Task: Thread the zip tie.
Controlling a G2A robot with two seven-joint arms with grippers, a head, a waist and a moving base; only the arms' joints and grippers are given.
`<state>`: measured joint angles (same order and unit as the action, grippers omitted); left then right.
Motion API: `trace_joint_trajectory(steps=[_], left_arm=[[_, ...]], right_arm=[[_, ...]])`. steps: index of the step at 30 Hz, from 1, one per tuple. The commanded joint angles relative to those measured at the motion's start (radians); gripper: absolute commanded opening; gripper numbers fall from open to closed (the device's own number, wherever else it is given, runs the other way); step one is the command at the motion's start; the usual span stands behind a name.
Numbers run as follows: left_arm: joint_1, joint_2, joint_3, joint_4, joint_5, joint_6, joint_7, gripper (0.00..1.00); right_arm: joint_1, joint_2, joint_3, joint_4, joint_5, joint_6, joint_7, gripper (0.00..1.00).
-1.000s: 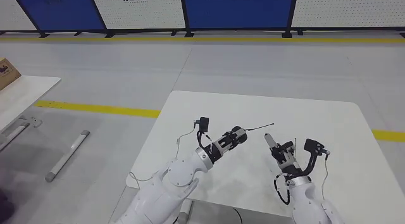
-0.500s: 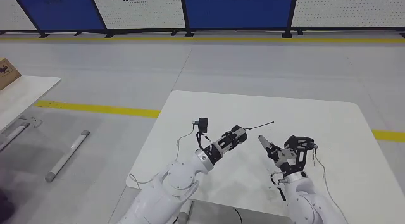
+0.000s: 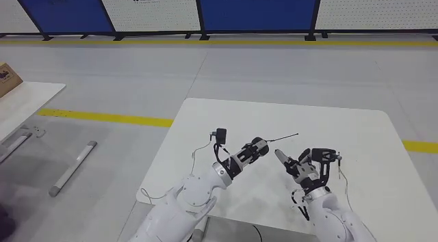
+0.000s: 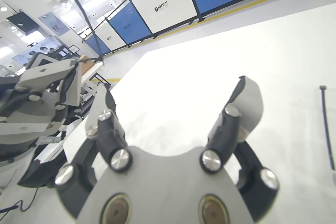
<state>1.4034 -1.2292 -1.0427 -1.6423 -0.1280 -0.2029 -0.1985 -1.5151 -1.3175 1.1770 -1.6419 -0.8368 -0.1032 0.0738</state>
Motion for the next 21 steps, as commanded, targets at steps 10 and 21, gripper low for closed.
trace_joint_trajectory(steps=[10, 21], left_arm=[[0.001, -0.003, 0.017, 0.005, 0.021, -0.006, 0.002, 0.0], [0.001, -0.003, 0.016, 0.011, 0.031, -0.007, 0.002, 0.0]], right_arm=[[0.002, -0.001, -0.024, -0.011, -0.026, -0.021, 0.009, 0.35], [0.005, -0.001, -0.031, -0.011, -0.034, -0.021, 0.003, 0.36]])
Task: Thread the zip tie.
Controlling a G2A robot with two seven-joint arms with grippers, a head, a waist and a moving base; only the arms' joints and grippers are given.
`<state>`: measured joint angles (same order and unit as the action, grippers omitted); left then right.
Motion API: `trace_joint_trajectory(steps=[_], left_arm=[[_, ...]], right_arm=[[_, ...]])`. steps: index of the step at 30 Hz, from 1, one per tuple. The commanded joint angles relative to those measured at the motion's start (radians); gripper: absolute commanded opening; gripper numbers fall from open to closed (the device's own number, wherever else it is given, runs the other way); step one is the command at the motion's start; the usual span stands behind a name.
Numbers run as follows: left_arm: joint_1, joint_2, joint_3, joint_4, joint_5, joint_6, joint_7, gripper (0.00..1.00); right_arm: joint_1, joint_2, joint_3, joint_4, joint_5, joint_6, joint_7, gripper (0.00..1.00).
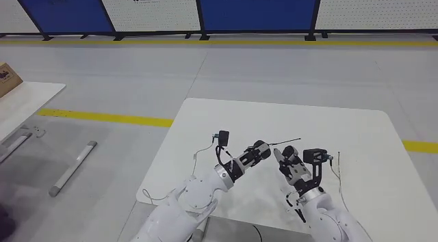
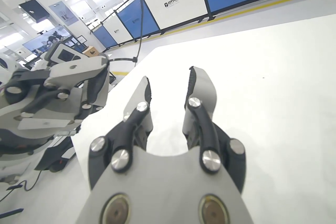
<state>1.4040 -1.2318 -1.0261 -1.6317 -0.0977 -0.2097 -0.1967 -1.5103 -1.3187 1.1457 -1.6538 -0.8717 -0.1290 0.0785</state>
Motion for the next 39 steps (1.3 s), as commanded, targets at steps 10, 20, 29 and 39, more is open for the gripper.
trace_joint_trajectory(steps=[10, 20, 29, 39], left_arm=[[-0.005, -0.003, 0.004, 0.017, 0.113, 0.008, 0.091, 0.0], [-0.01, -0.008, 0.029, 0.022, 0.155, 0.007, 0.107, 0.0], [0.001, -0.006, 0.029, 0.011, 0.185, 0.004, 0.092, 0.0], [0.006, -0.004, 0.032, 0.0, 0.21, 0.011, 0.074, 0.0]], right_arm=[[-0.01, 0.006, 0.055, -0.012, 0.183, -0.065, 0.088, 0.35], [-0.027, 0.012, 0.075, -0.045, 0.232, -0.106, 0.107, 0.33], [-0.026, 0.014, 0.079, -0.051, 0.231, -0.102, 0.088, 0.26], [-0.023, 0.016, 0.078, -0.052, 0.22, -0.097, 0.073, 0.12]])
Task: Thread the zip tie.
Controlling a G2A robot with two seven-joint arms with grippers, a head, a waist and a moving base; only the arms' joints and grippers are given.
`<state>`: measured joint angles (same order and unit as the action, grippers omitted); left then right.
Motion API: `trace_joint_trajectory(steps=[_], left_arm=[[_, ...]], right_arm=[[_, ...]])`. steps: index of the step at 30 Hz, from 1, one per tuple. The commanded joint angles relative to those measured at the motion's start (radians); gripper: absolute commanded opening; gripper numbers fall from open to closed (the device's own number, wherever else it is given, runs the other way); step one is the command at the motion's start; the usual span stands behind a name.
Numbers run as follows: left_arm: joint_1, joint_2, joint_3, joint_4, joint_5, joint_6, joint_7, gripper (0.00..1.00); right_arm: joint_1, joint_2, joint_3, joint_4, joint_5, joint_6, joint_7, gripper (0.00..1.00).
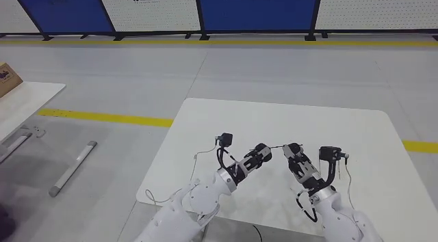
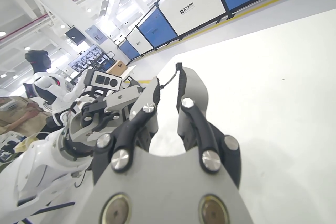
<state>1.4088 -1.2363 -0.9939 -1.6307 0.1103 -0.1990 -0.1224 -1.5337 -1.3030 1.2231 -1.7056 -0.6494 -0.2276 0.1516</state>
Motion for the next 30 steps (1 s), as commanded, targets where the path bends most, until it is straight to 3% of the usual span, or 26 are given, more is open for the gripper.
trace_joint_trajectory(steps=[1, 3, 11, 14, 18, 24, 28, 30], left_arm=[[0.001, 0.0, 0.0, -0.002, 0.003, 0.0, 0.0, 0.0], [0.003, 0.0, -0.001, -0.004, 0.003, 0.0, 0.002, 0.0], [0.005, 0.0, 0.001, -0.007, 0.004, 0.002, -0.004, 0.0], [0.003, 0.0, 0.002, -0.007, 0.002, 0.0, -0.013, 0.29], [0.003, 0.0, 0.002, -0.007, -0.001, -0.004, -0.014, 0.43], [0.004, 0.0, -0.006, -0.005, -0.021, -0.013, -0.015, 0.42], [0.01, 0.002, -0.015, -0.008, -0.028, -0.017, -0.013, 0.31], [0.011, 0.002, -0.017, -0.009, -0.028, -0.018, -0.012, 0.18]], right_arm=[[0.0, 0.0, 0.0, 0.0, -0.003, 0.003, -0.001, 0.04], [0.0, 0.001, -0.001, 0.0, -0.007, 0.005, -0.002, 0.0], [-0.001, 0.002, -0.003, 0.0, -0.012, 0.003, -0.01, 0.0], [-0.001, 0.002, -0.004, -0.001, -0.014, 0.004, -0.012, 0.0], [-0.002, 0.003, -0.006, 0.001, -0.017, 0.011, -0.01, 0.0], [0.004, 0.002, -0.01, 0.014, -0.019, 0.022, -0.014, 0.0], [0.006, 0.003, -0.009, 0.02, -0.025, 0.029, -0.019, 0.0], [0.006, 0.003, -0.009, 0.02, -0.026, 0.03, -0.022, 0.0]])
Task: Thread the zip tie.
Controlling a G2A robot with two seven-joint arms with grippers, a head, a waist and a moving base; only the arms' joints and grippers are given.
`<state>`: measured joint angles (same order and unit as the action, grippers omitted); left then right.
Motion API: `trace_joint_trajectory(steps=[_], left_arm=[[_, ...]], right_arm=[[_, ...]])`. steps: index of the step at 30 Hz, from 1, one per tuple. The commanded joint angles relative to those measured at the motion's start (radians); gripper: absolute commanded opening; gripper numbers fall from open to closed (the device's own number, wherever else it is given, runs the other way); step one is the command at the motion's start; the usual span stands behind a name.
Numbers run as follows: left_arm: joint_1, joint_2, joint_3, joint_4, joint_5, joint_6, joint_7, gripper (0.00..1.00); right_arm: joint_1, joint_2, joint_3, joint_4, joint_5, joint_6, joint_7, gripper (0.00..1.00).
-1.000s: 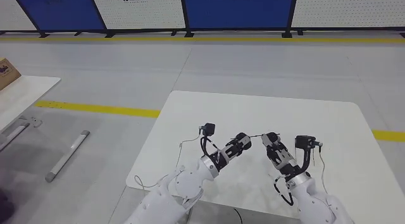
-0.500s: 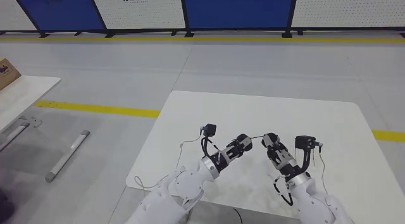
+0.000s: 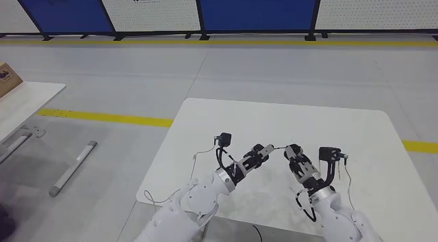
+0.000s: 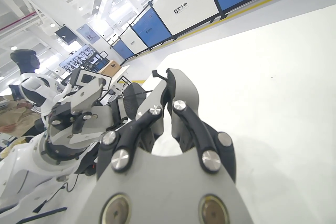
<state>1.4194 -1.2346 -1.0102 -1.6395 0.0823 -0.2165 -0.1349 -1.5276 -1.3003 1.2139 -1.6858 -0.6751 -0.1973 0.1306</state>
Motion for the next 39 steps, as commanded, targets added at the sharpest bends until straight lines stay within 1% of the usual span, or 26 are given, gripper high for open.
trace_joint_trajectory(steps=[1, 2, 4, 16, 21, 22, 23, 28, 31, 33, 34, 36, 37, 38, 39], left_arm=[[0.001, 0.0, 0.0, -0.001, 0.001, 0.0, 0.0, 0.13], [0.001, 0.0, 0.0, 0.0, 0.001, 0.0, 0.0, 0.1], [0.001, 0.0, 0.002, 0.001, 0.003, 0.0, -0.001, 0.0], [-0.006, -0.002, 0.011, 0.007, 0.012, 0.008, -0.005, 0.0], [-0.004, -0.002, 0.008, 0.007, 0.008, 0.001, 0.002, 0.0], [-0.004, -0.002, 0.007, 0.006, 0.006, -0.001, 0.003, 0.0], [-0.003, -0.002, 0.006, 0.006, 0.002, -0.004, 0.006, 0.0], [-0.002, -0.006, -0.002, 0.009, -0.04, -0.02, 0.038, 0.0], [0.0, -0.009, -0.006, 0.014, -0.063, -0.051, 0.066, 0.0], [0.002, -0.01, -0.009, 0.017, -0.077, -0.064, 0.084, 0.0], [0.003, -0.011, -0.01, 0.016, -0.089, -0.074, 0.086, 0.0], [0.003, -0.011, -0.012, 0.017, -0.11, -0.082, 0.064, 0.0], [0.003, -0.01, -0.011, 0.015, -0.124, -0.088, 0.044, 0.0], [0.003, -0.01, -0.011, 0.015, -0.124, -0.088, 0.044, 0.0], [0.003, -0.01, -0.011, 0.015, -0.124, -0.088, 0.044, 0.0]], right_arm=[[-0.001, 0.0, 0.001, -0.001, -0.001, -0.001, -0.003, 0.0], [-0.002, 0.0, 0.001, -0.002, -0.001, -0.001, -0.005, 0.0], [-0.004, 0.001, 0.002, -0.005, 0.0, -0.003, -0.008, 0.0], [-0.006, 0.001, -0.001, -0.012, 0.0, -0.006, -0.017, 0.0], [-0.005, 0.002, -0.003, -0.012, -0.002, -0.007, -0.011, 0.0], [-0.005, 0.002, -0.003, -0.012, -0.003, -0.007, -0.007, 0.33], [-0.005, 0.003, -0.002, -0.012, -0.003, -0.005, -0.005, 1.0], [-0.011, 0.003, 0.001, -0.013, -0.012, 0.008, -0.023, 1.0], [-0.015, 0.004, 0.0, -0.011, -0.053, 0.016, -0.039, 1.0], [-0.019, 0.004, -0.001, -0.008, -0.066, 0.025, -0.048, 1.0], [-0.02, 0.005, 0.002, -0.004, -0.078, 0.038, -0.051, 1.0], [-0.017, 0.005, 0.0, 0.001, -0.108, 0.063, -0.054, 1.0], [-0.012, 0.005, 0.001, 0.003, -0.156, 0.095, -0.074, 1.0], [-0.013, 0.004, -0.004, 0.003, -0.175, 0.114, -0.09, 1.0], [-0.013, 0.004, -0.004, 0.003, -0.175, 0.114, -0.09, 1.0]])
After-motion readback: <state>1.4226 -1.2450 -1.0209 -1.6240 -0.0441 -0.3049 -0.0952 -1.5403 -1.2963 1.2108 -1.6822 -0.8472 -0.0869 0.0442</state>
